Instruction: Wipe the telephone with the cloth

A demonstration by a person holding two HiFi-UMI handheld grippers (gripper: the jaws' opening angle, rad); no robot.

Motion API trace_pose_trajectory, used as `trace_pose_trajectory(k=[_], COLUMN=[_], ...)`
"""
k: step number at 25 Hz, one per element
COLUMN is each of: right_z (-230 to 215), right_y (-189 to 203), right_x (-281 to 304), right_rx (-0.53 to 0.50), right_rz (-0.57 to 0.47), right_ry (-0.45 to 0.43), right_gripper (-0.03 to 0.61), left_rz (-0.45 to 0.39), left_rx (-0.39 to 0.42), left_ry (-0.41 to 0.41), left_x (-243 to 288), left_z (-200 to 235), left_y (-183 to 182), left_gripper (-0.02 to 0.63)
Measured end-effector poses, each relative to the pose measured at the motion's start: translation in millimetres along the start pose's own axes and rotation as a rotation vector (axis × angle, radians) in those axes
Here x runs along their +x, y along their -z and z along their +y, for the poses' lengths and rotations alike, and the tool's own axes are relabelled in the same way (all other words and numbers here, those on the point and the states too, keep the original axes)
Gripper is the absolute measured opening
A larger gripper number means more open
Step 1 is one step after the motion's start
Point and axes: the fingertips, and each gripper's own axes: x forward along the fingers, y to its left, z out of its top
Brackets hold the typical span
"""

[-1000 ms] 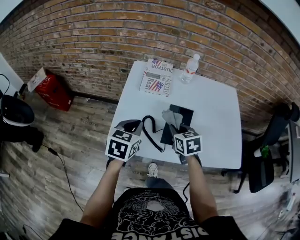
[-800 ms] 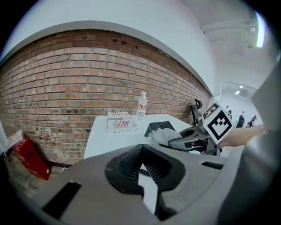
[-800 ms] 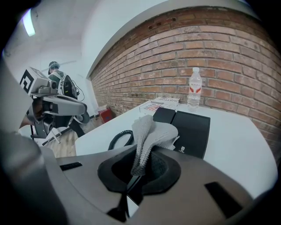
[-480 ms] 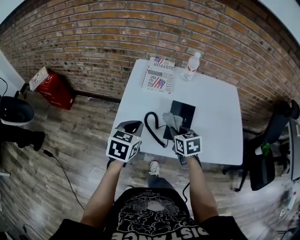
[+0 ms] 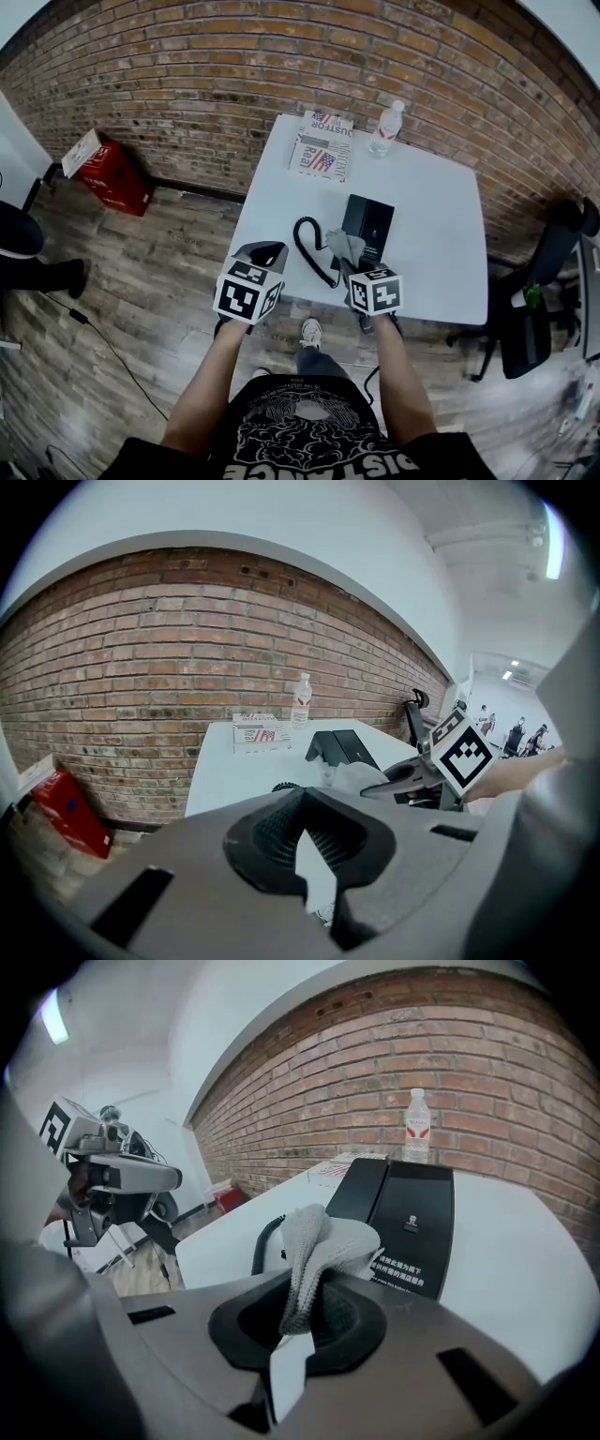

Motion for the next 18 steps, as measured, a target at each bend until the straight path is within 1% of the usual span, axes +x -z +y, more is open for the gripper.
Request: trace_pose_trajectory(k=[9, 18], right_z=[11.5, 18.5], right_y=[17.3, 24.8], right_x=[-3.9, -6.1], right_rx=[0.002, 0.009], right_rz=[0.022, 0.027], right_ry=[-0.008, -0.013], right_gripper=[0.011, 0.011], left_rz=[0.004, 0.008], left_rx=[0.004, 0.001], left_ry=[0.006, 0.0], left_x=[-10.4, -18.5], left_z=[-7.8, -8.2], left_y=[10.3, 16.9], left_gripper=[0.006, 0.006])
